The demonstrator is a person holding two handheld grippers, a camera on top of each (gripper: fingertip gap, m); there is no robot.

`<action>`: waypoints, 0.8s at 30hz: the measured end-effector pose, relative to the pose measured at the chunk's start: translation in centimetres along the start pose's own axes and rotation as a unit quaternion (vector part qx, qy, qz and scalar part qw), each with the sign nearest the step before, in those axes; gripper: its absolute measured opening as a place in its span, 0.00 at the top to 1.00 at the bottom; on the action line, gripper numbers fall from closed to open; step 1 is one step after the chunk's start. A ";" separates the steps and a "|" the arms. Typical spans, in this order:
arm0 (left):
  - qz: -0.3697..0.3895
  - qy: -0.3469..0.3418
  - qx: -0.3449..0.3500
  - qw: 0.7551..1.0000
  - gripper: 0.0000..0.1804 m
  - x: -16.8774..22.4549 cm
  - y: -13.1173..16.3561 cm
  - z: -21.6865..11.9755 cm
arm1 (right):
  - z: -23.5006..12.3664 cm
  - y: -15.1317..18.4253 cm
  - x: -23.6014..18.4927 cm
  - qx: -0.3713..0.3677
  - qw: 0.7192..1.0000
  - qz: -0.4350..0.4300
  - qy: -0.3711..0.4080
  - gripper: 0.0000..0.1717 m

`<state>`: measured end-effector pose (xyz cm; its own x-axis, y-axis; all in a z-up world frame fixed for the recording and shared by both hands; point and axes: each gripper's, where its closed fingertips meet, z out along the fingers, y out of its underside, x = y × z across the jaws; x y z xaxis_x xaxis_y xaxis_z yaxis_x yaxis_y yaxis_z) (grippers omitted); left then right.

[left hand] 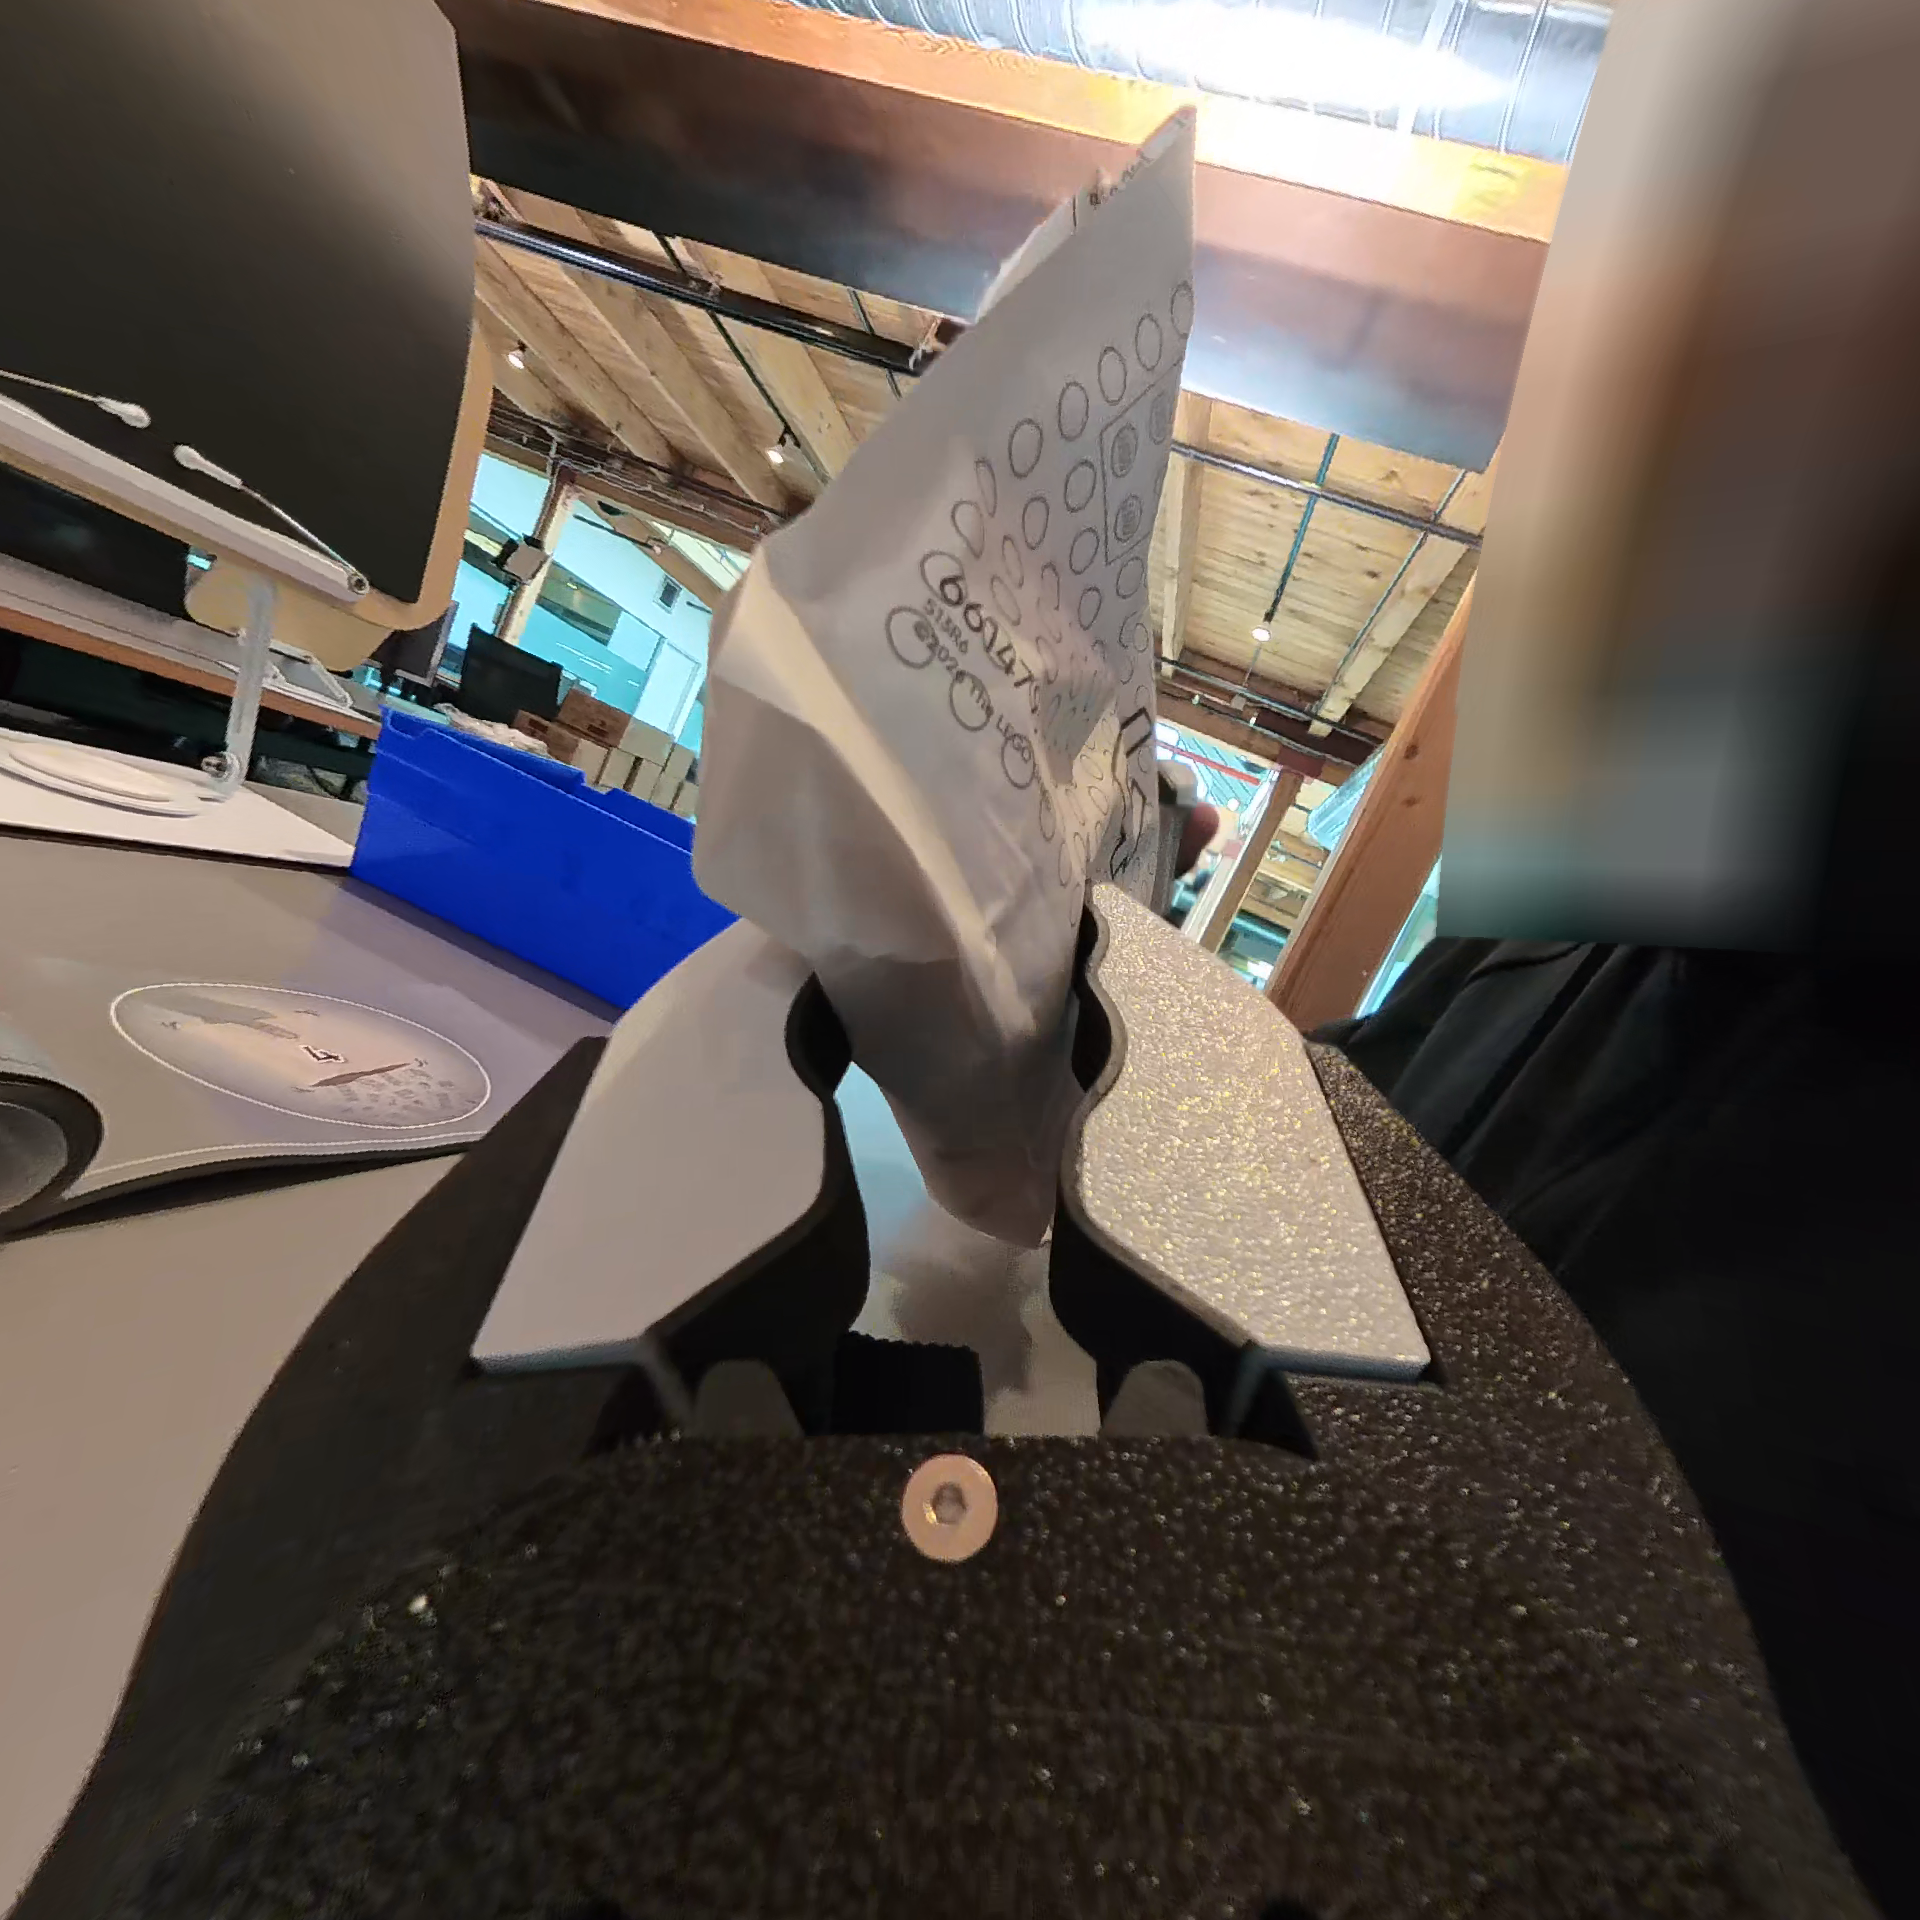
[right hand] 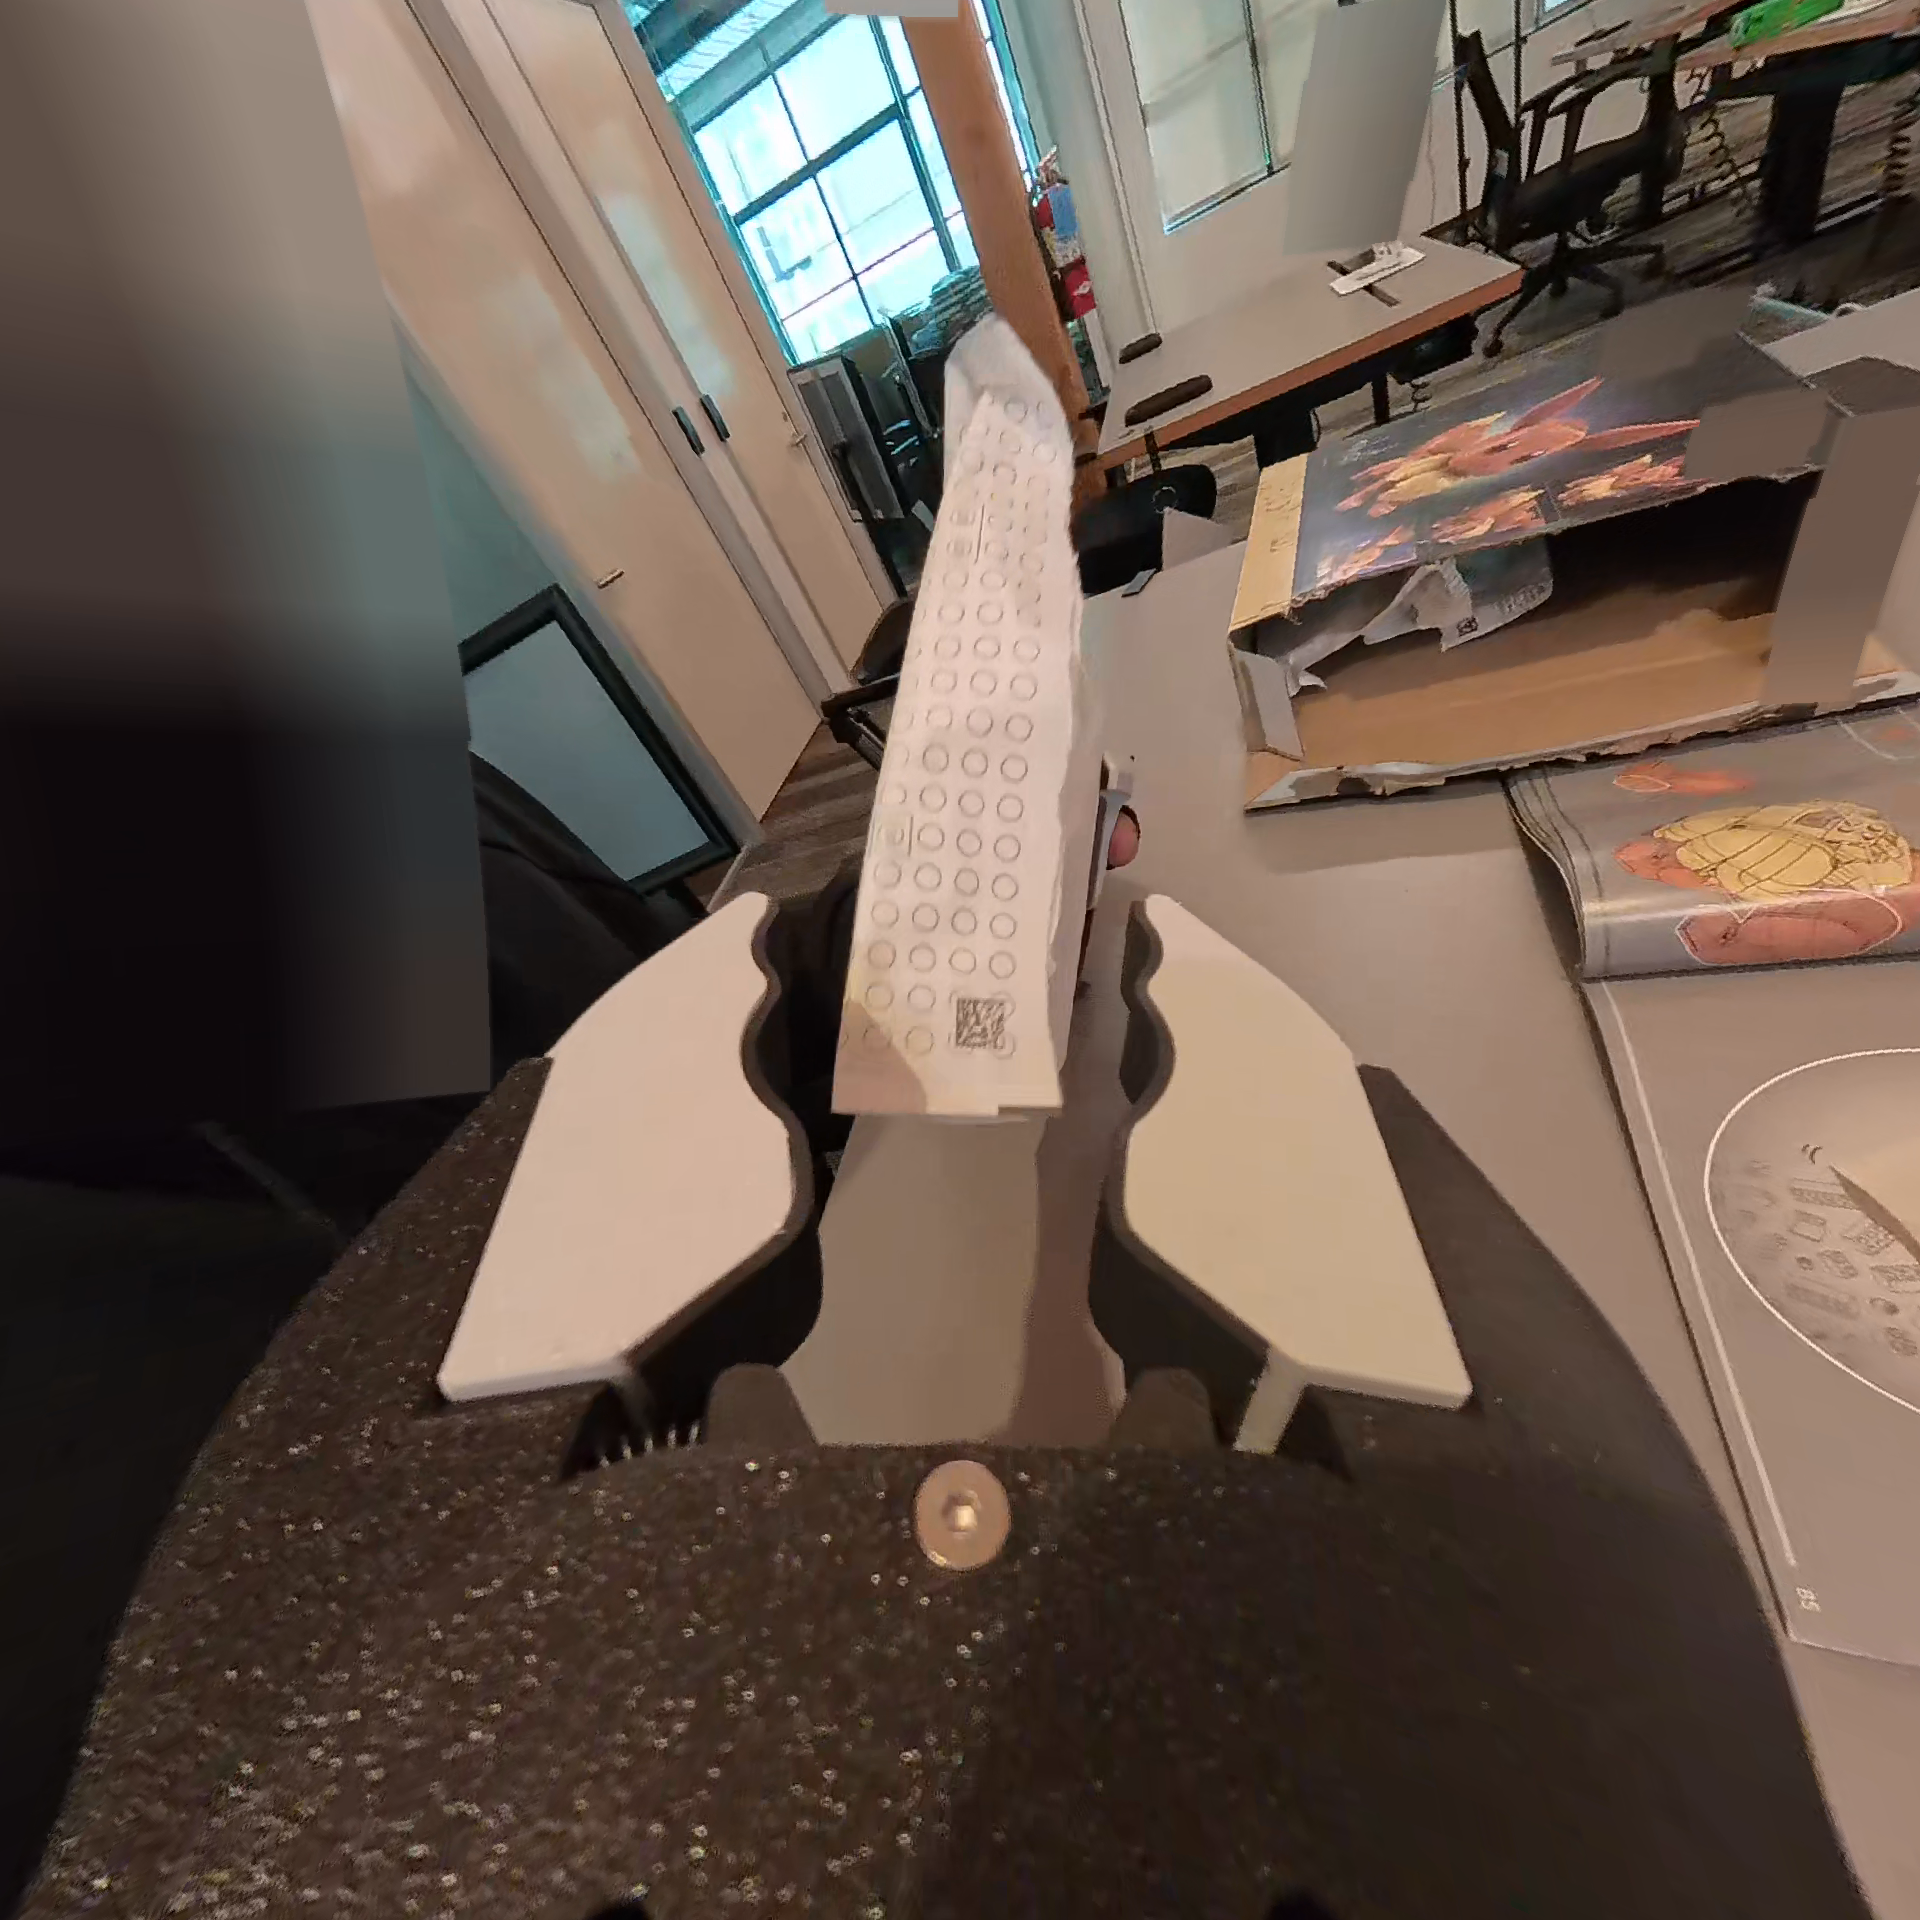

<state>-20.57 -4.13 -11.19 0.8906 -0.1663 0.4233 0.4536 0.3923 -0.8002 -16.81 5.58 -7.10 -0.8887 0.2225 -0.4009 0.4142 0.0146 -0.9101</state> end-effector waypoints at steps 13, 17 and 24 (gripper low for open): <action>0.041 0.009 -0.100 0.994 0.79 1.1 3.0 1.0 | 3.3 0.9 -1.2 -0.050 0.998 -0.026 0.005 0.74; 0.073 -0.043 -0.111 0.990 0.79 -0.3 2.9 0.8 | 1.9 0.0 -2.1 -0.020 0.998 -0.042 0.032 0.76; 0.128 -0.099 -0.121 0.979 0.79 -1.7 3.0 1.0 | 1.7 1.8 -3.8 -0.056 0.992 -0.090 0.067 0.74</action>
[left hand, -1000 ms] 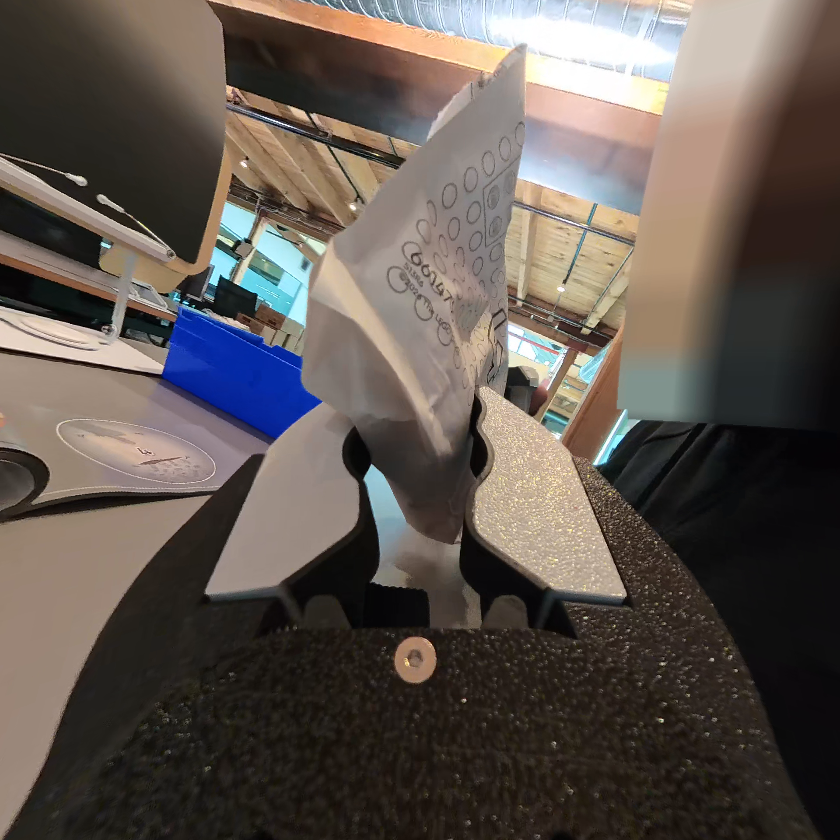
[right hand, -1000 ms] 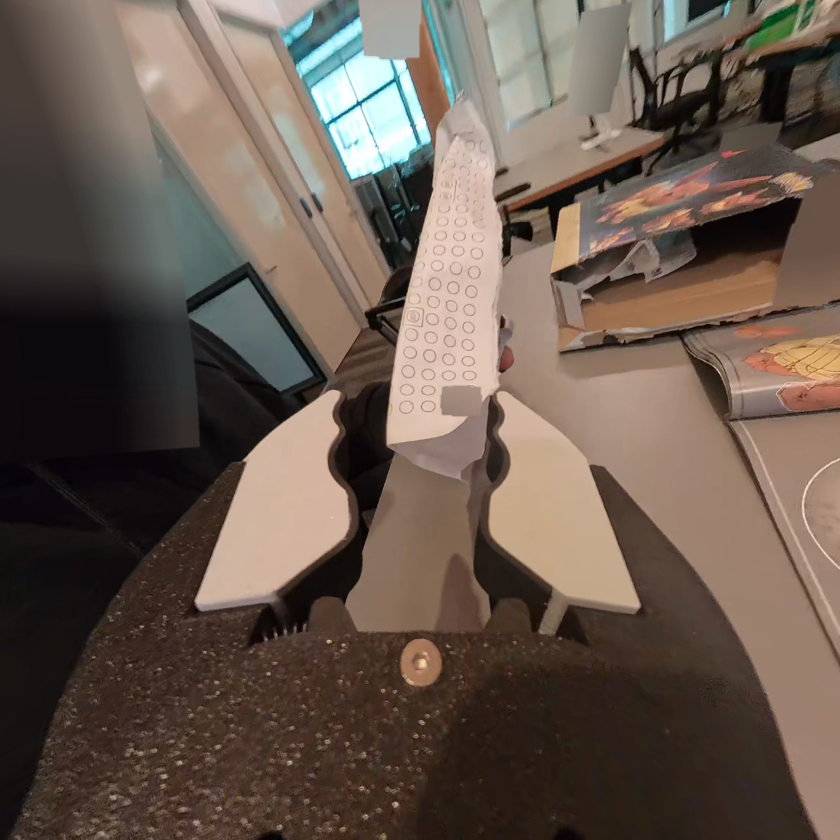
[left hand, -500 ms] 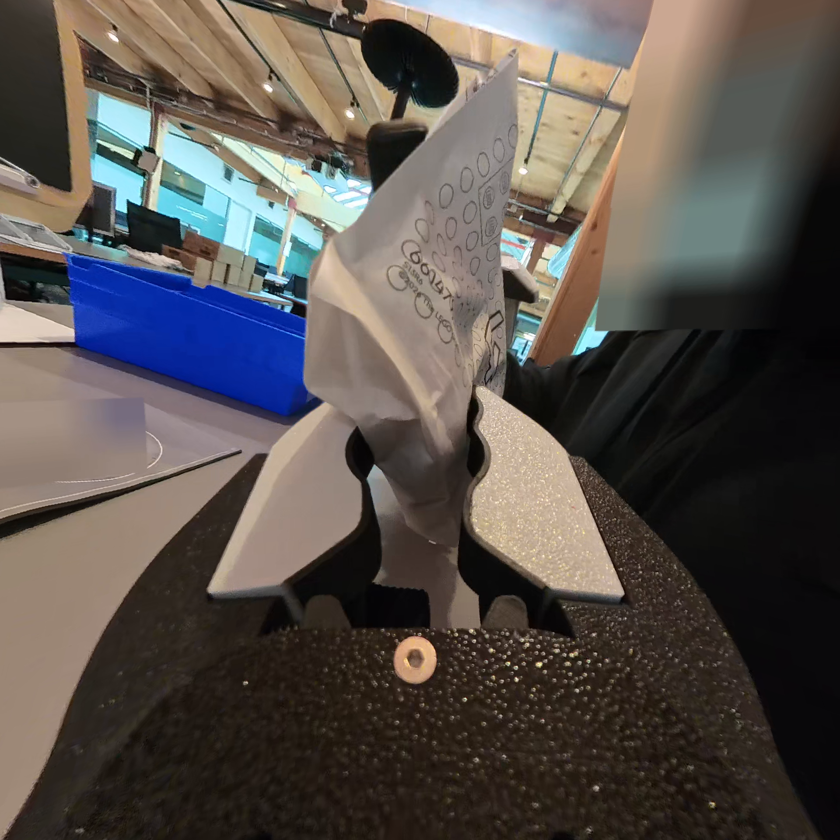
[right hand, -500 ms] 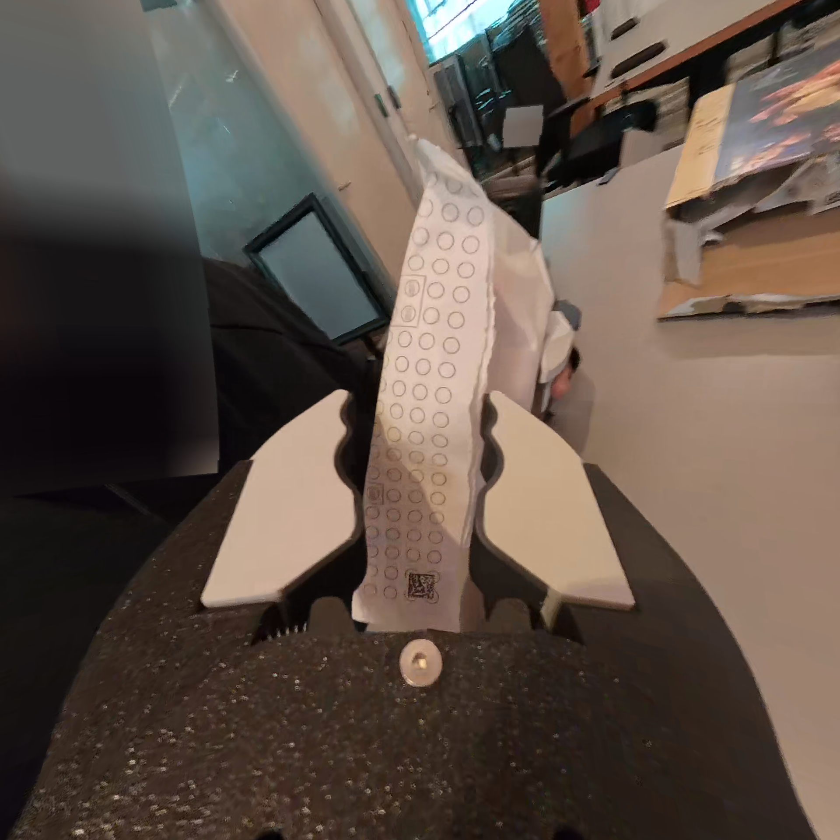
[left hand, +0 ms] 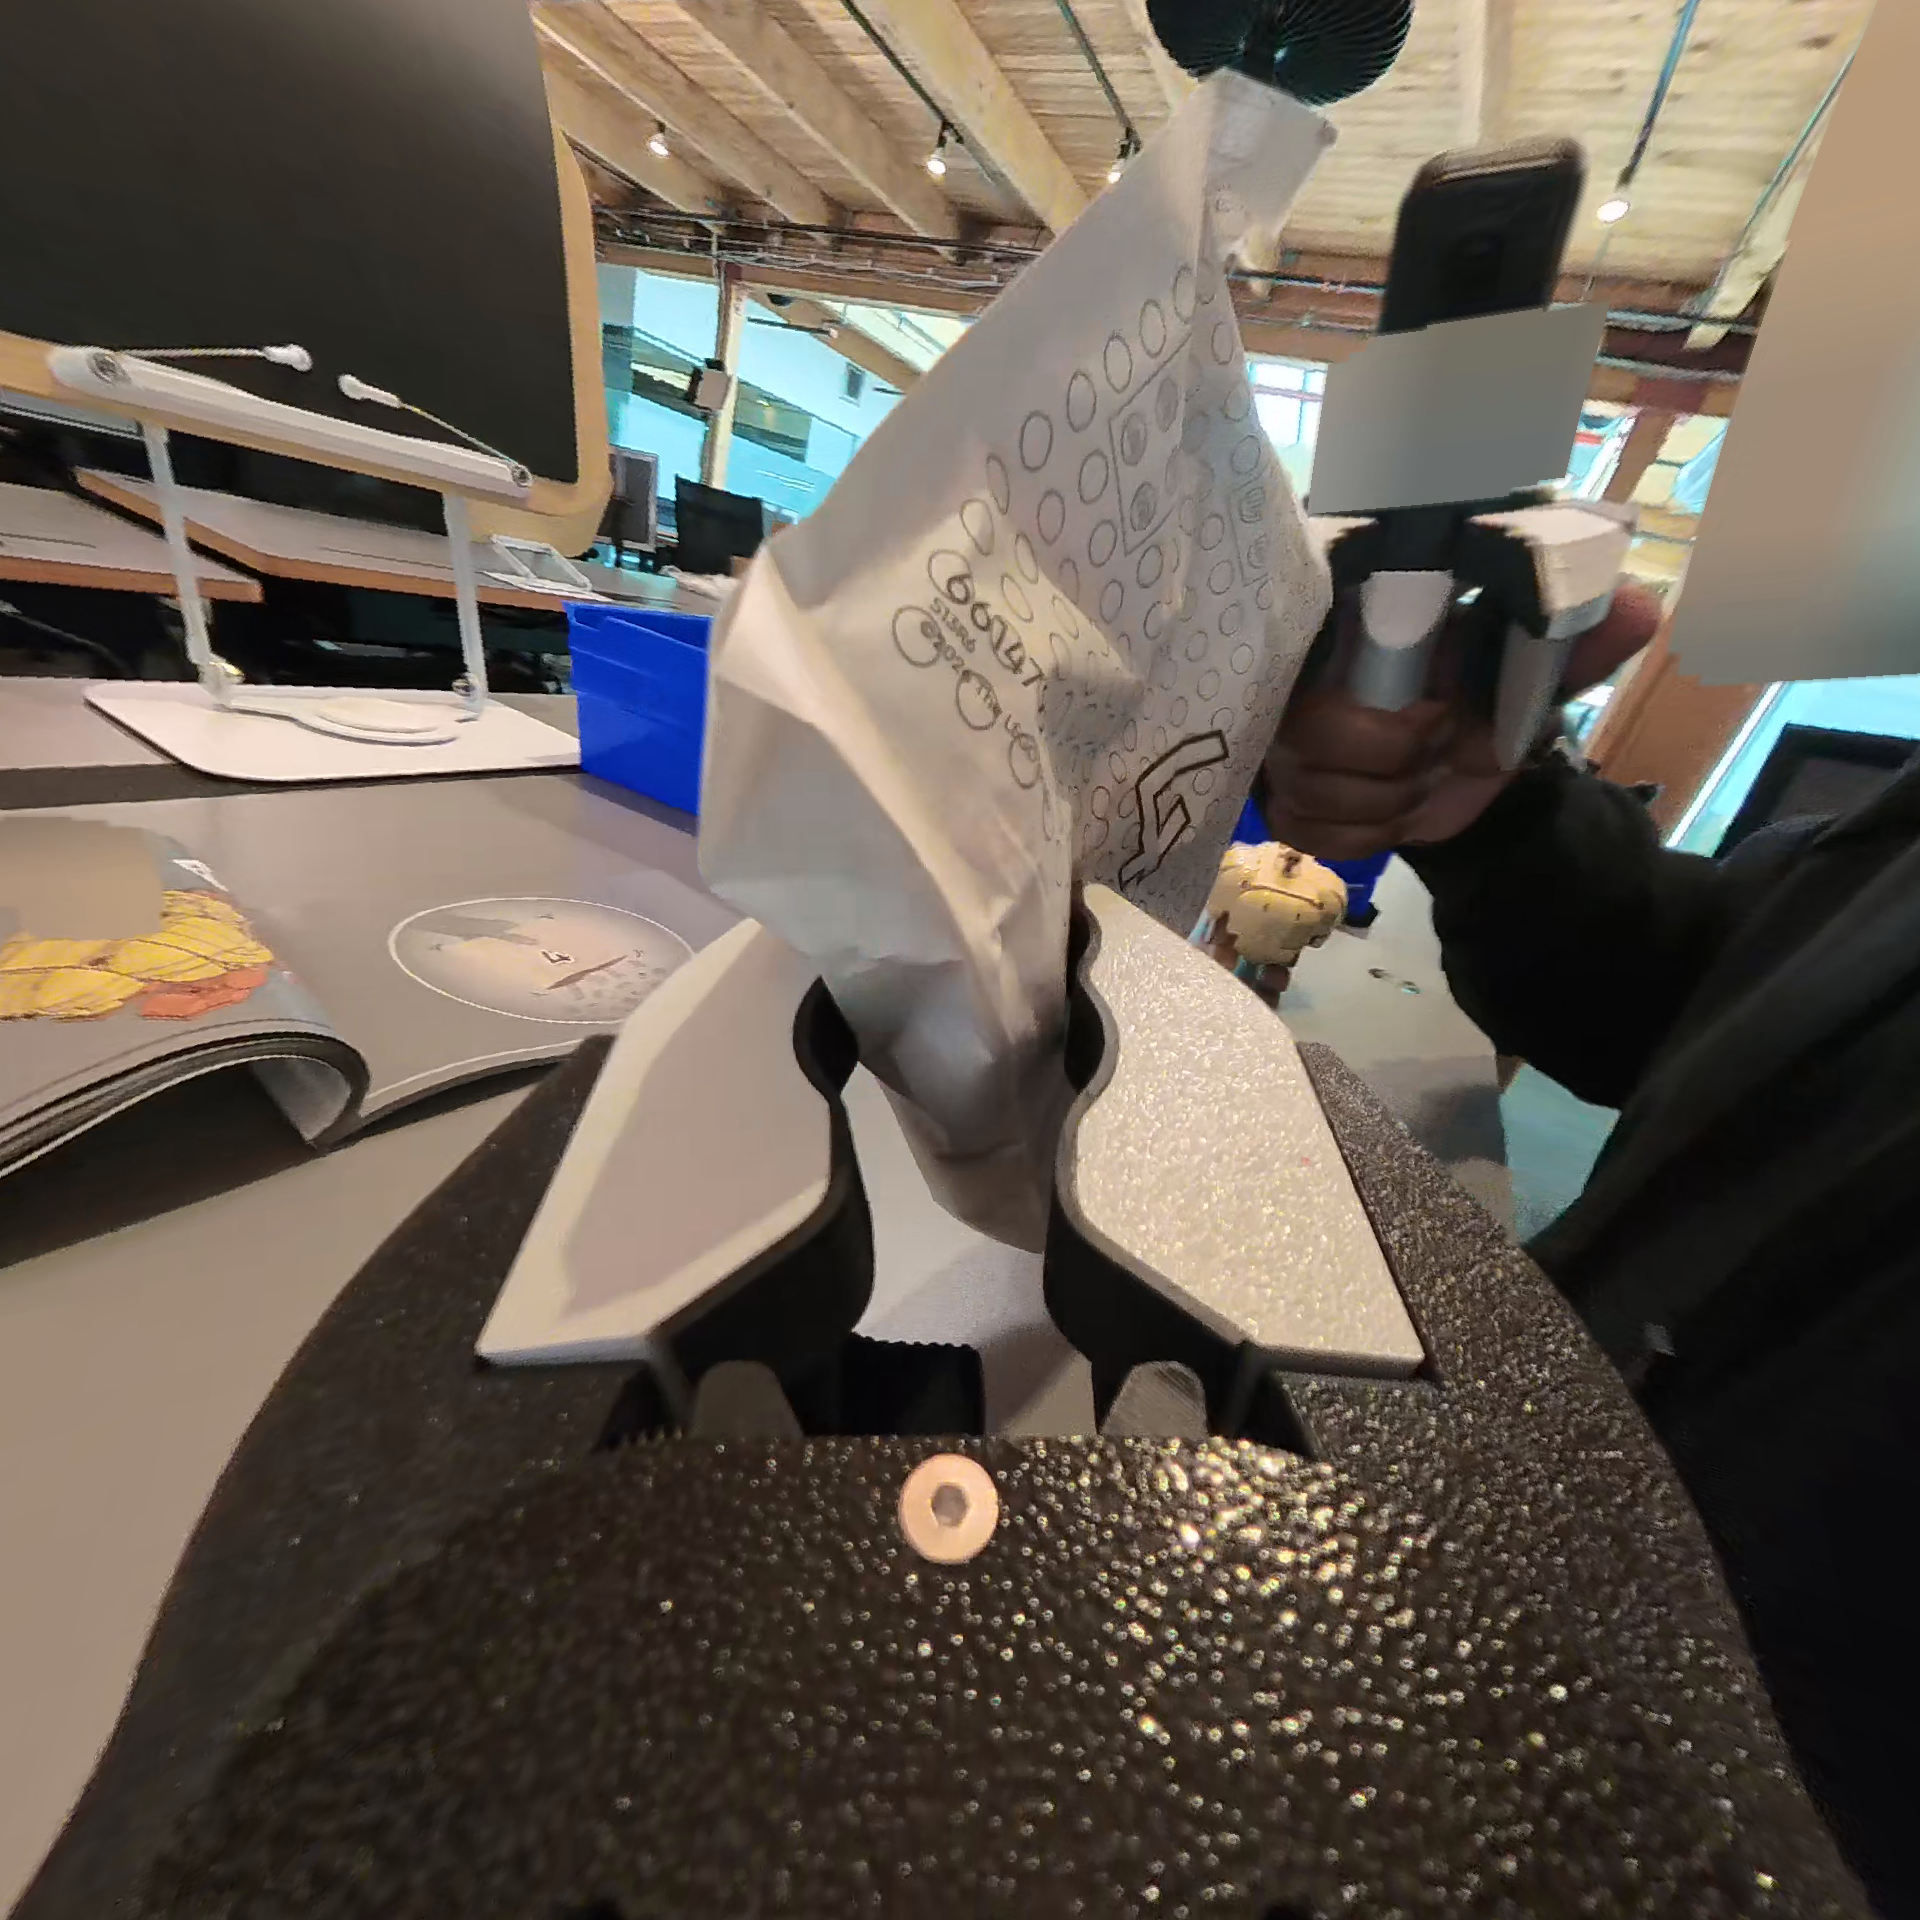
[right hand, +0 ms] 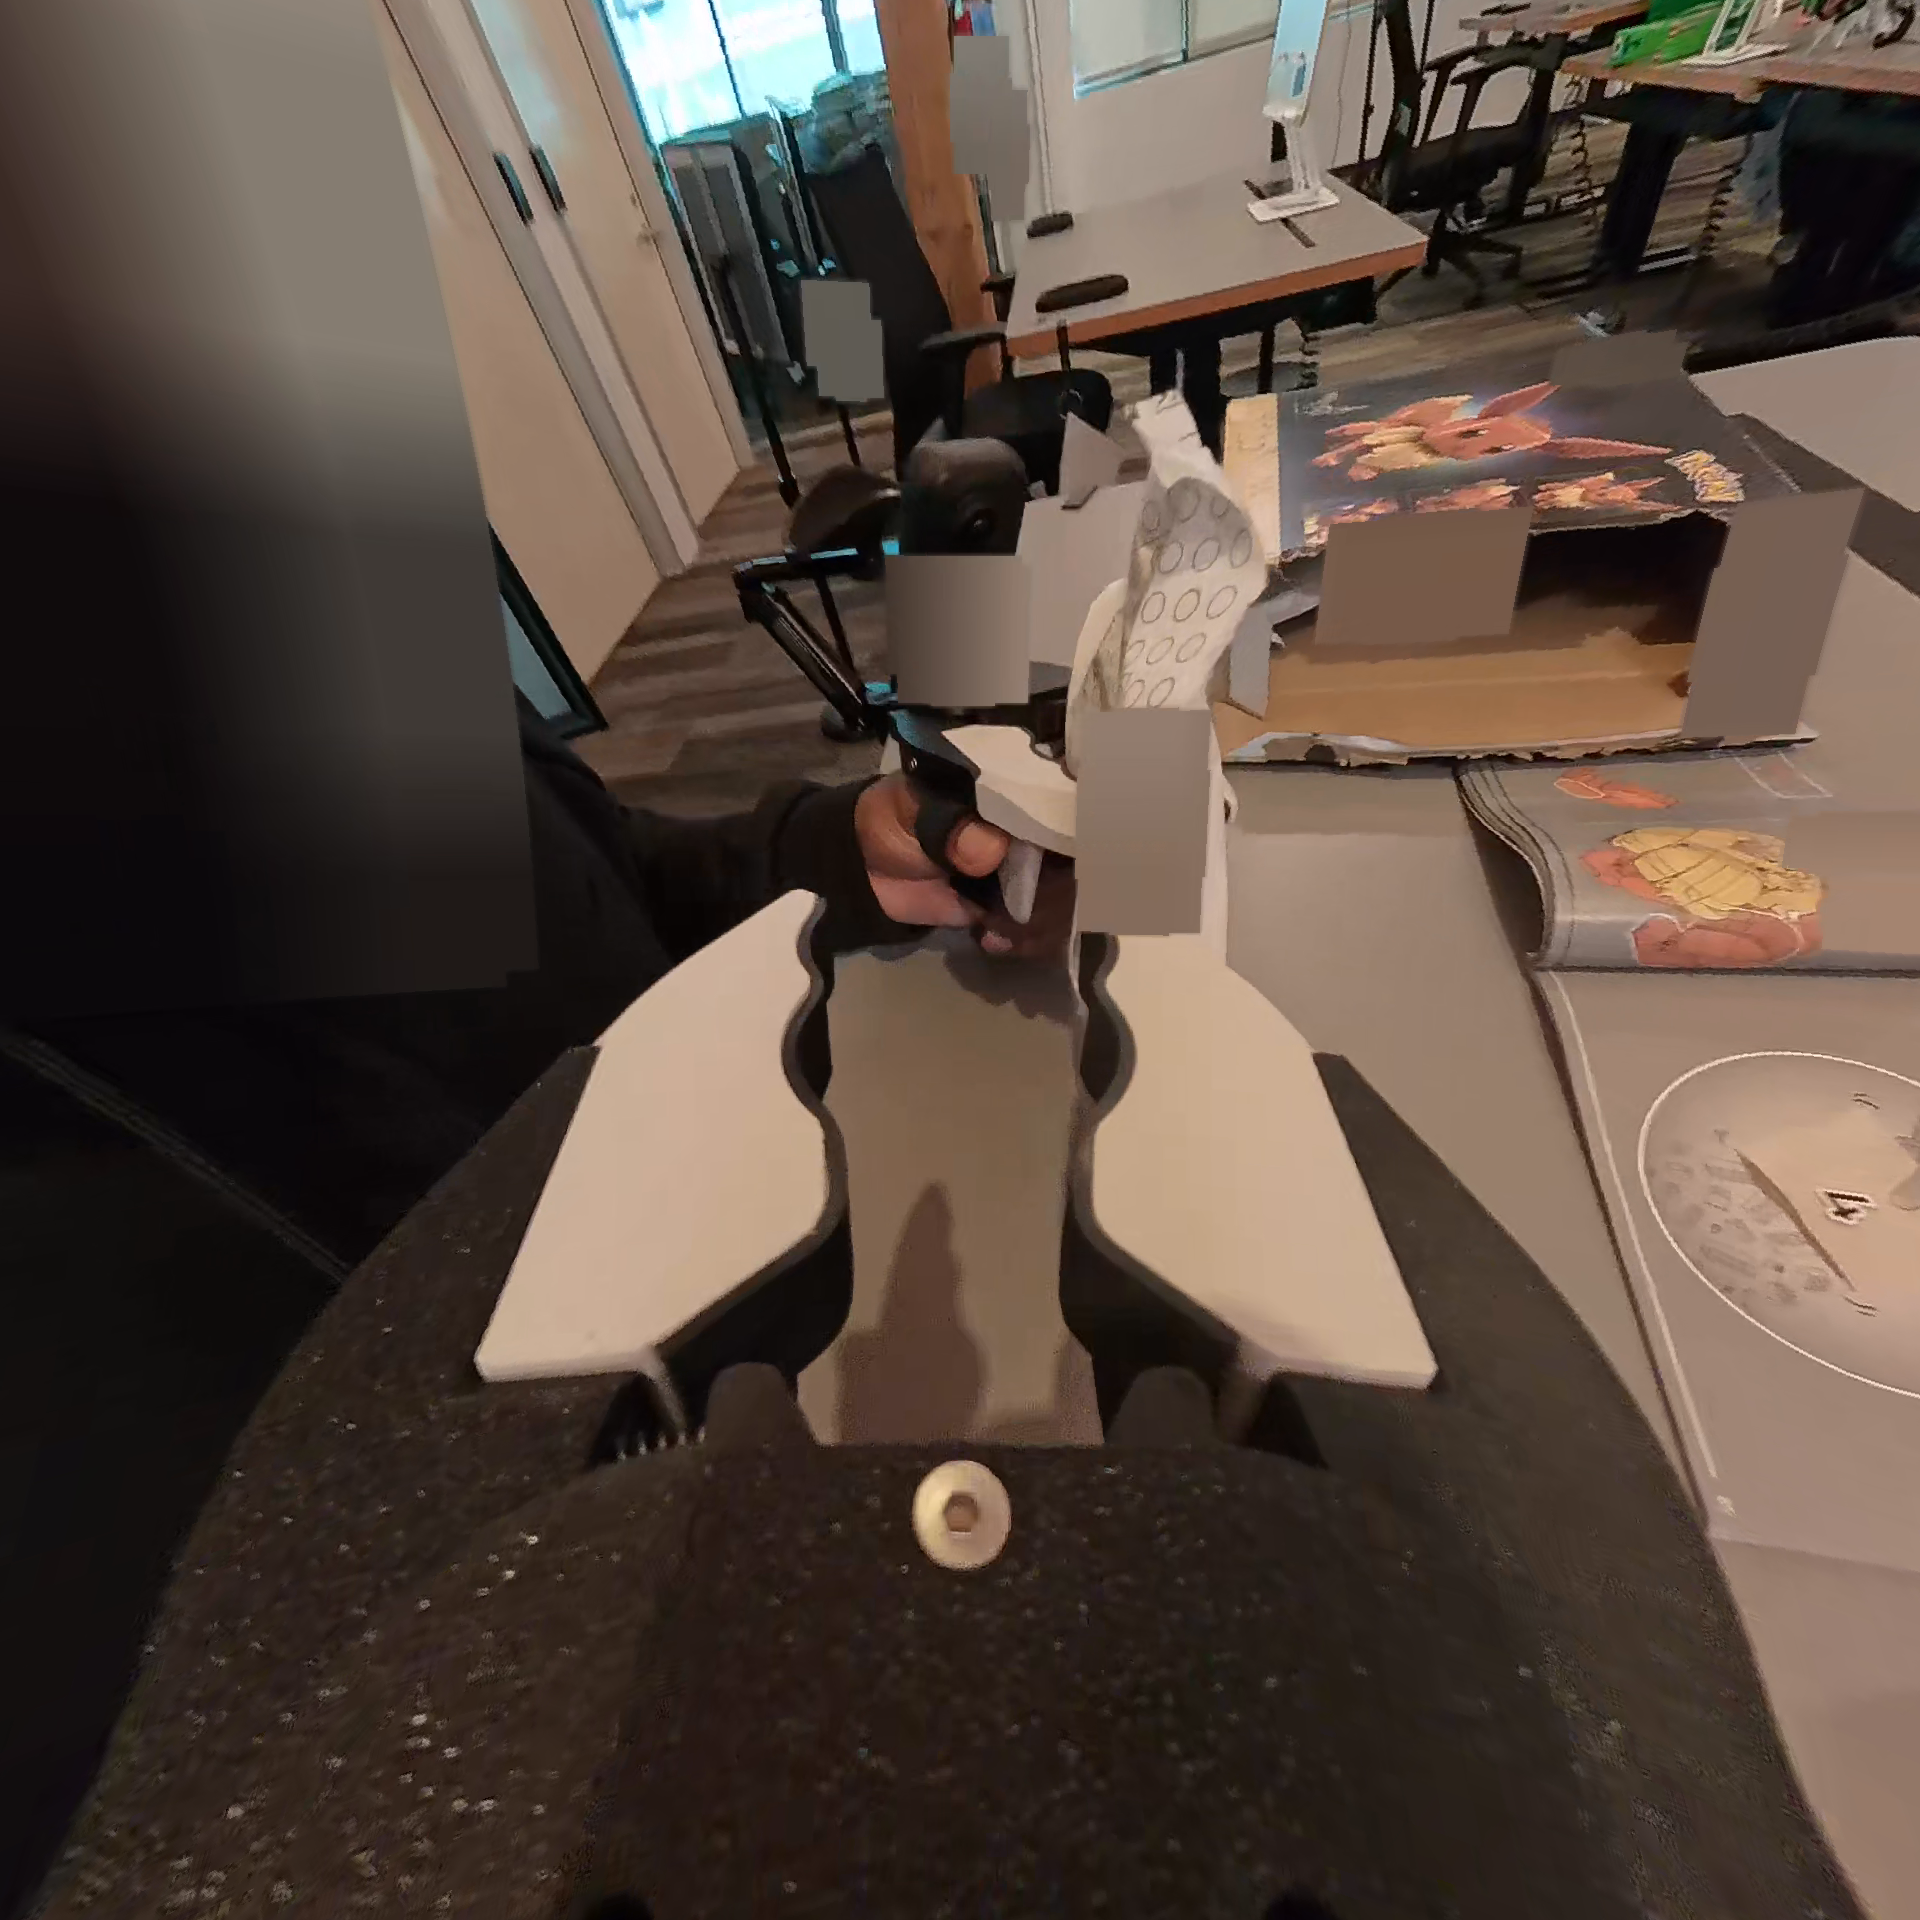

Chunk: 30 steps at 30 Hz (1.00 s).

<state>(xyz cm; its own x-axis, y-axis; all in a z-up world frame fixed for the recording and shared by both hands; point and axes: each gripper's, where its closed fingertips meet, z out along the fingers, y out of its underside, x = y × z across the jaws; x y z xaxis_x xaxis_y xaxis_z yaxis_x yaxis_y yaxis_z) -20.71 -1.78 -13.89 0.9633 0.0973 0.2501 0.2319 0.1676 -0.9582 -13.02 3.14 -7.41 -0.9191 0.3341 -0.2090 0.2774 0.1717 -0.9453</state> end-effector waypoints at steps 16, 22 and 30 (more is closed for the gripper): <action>0.248 0.047 0.038 0.967 0.79 4.7 -0.9 -1.0 | -4.8 4.0 1.1 -0.122 0.979 -0.130 0.097 0.85; 0.272 0.085 0.029 0.958 0.79 6.2 -0.2 -0.9 | -5.7 2.8 1.9 -0.100 0.984 -0.121 0.089 0.89; 0.291 0.112 0.002 0.950 0.79 7.2 1.2 -0.5 | -2.4 4.9 1.0 -0.148 0.983 -0.100 -0.033 0.90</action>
